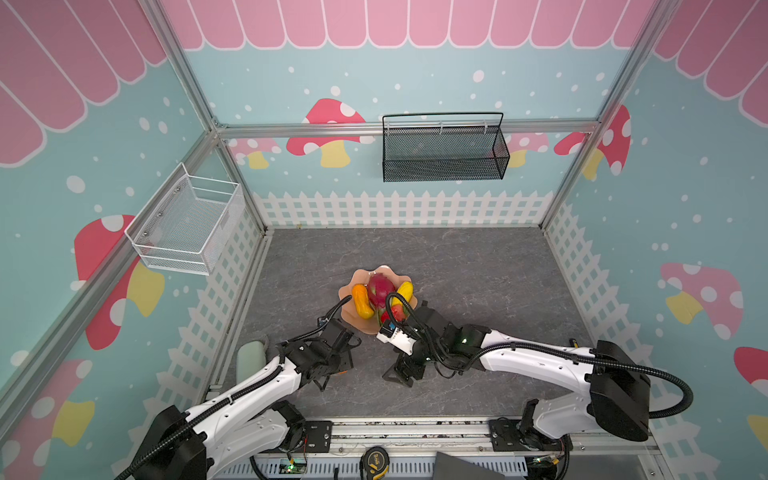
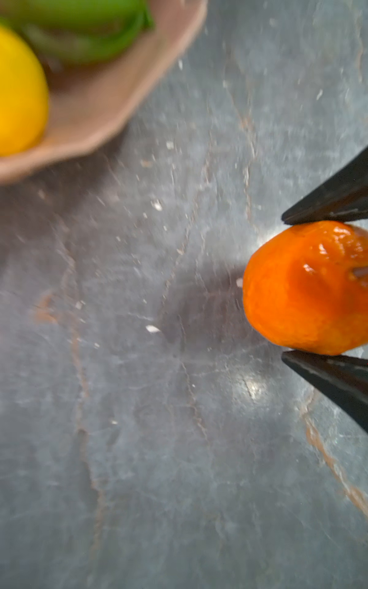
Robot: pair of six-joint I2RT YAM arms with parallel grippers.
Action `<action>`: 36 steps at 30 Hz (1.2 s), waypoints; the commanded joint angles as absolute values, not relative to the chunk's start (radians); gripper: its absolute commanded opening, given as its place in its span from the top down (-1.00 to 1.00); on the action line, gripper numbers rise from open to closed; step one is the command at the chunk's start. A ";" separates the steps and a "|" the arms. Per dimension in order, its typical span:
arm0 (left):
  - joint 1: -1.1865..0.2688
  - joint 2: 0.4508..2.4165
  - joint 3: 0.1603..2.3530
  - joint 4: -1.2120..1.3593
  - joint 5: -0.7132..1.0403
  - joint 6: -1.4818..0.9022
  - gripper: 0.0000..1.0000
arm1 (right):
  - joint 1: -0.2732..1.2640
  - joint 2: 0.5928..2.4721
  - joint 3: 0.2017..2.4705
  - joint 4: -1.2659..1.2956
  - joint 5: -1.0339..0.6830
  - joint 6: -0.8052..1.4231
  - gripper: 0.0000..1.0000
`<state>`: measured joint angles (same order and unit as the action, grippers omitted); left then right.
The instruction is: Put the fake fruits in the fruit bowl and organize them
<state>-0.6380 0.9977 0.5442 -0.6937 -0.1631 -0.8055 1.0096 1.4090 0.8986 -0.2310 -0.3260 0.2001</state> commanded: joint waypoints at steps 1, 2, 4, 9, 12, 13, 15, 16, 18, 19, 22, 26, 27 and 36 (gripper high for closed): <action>-0.641 1.006 0.636 -0.618 -0.160 -0.756 -0.15 | 0.960 1.375 0.890 -0.172 -0.250 0.243 -0.76; -0.642 1.025 0.662 -0.597 -0.157 -0.739 -0.15 | 0.942 1.372 0.889 -0.162 -0.235 0.263 -0.76; -0.641 1.069 0.714 -0.563 -0.155 -0.711 -0.15 | 0.905 1.373 0.884 -0.148 -0.244 0.281 -0.76; -0.642 1.231 0.838 -0.502 -0.152 -0.658 -0.16 | 0.868 1.360 0.866 -0.143 -0.236 0.301 -0.76; -0.642 1.309 0.886 -0.486 -0.165 -0.640 -0.16 | 0.866 1.353 0.846 -0.138 -0.247 0.306 -0.76; -0.642 1.325 0.895 -0.481 -0.170 -0.637 -0.16 | 0.867 1.351 0.841 -0.137 -0.248 0.308 -0.76; -0.639 1.368 0.914 -0.475 -0.174 -0.631 -0.17 | 0.864 1.347 0.832 -0.138 -0.249 0.310 -0.76; -0.639 1.384 0.922 -0.473 -0.175 -0.625 -0.17 | 0.865 1.346 0.829 -0.136 -0.249 0.310 -0.76; -0.639 1.419 0.935 -0.462 -0.165 -0.620 -0.20 | 0.865 1.344 0.826 -0.138 -0.248 0.311 -0.76; -0.639 1.430 0.937 -0.453 -0.164 -0.618 -0.21 | 0.864 1.345 0.825 -0.138 -0.249 0.312 -0.76; -0.635 1.459 0.949 -0.446 -0.168 -0.611 -0.24 | 0.864 1.346 0.826 -0.139 -0.255 0.311 -0.76; -0.636 1.474 0.953 -0.441 -0.181 -0.607 -0.41 | 0.864 1.342 0.824 -0.140 -0.251 0.311 -0.75; -0.636 1.473 0.953 -0.442 -0.181 -0.606 -0.48 | 0.864 1.342 0.825 -0.141 -0.252 0.311 -0.76; -0.635 1.337 0.933 -0.433 -0.227 -0.548 -0.99 | 0.792 1.290 0.809 -0.122 -0.209 0.389 -0.75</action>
<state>-0.6373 1.4250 0.9241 -0.4580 -0.1722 -0.5812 0.8341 1.3426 0.8288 -0.1505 -0.2398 0.3355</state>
